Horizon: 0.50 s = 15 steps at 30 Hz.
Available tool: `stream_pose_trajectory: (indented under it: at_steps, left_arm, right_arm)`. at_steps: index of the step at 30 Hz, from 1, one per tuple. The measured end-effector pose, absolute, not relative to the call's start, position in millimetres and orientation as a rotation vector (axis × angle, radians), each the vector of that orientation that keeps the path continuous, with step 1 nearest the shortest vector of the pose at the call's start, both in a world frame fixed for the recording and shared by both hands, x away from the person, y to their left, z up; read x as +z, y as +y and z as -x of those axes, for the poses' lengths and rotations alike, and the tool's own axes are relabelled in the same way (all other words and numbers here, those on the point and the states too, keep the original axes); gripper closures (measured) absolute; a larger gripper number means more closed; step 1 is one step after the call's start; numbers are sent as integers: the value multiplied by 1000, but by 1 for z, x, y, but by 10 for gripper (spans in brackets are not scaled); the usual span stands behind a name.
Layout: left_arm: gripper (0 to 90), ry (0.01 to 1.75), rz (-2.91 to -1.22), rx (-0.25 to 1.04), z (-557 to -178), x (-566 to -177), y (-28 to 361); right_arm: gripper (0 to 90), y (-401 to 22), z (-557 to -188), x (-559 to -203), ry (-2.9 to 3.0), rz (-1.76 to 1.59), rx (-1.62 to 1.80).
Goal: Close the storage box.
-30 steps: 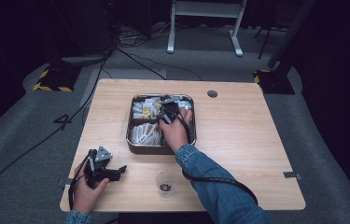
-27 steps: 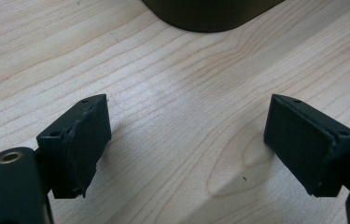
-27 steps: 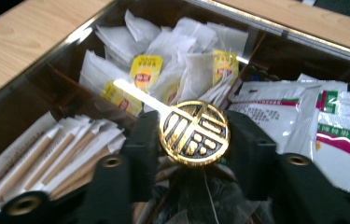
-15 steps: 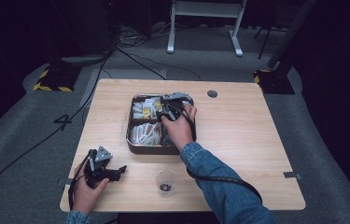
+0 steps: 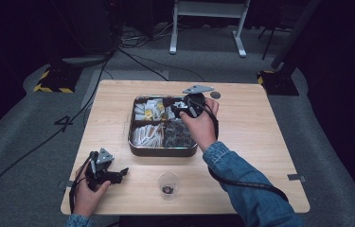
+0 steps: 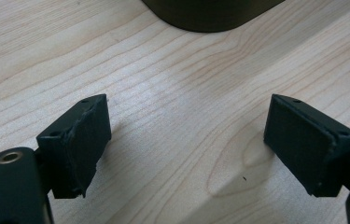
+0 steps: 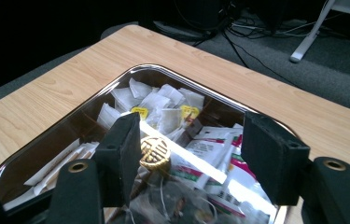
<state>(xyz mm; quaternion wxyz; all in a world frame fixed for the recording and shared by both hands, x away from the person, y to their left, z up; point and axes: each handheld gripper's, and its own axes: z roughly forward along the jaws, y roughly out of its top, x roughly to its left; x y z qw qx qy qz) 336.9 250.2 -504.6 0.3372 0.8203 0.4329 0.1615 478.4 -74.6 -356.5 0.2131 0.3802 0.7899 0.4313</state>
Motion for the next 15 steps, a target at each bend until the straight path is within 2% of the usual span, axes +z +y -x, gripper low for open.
stream_pose_trajectory:
  at_steps: [15]
  left_arm:
    - [138,1123,-2144,416,-338,-505,249]
  right_arm:
    - [344,-141,-463,-339,2184,-1086,1237]
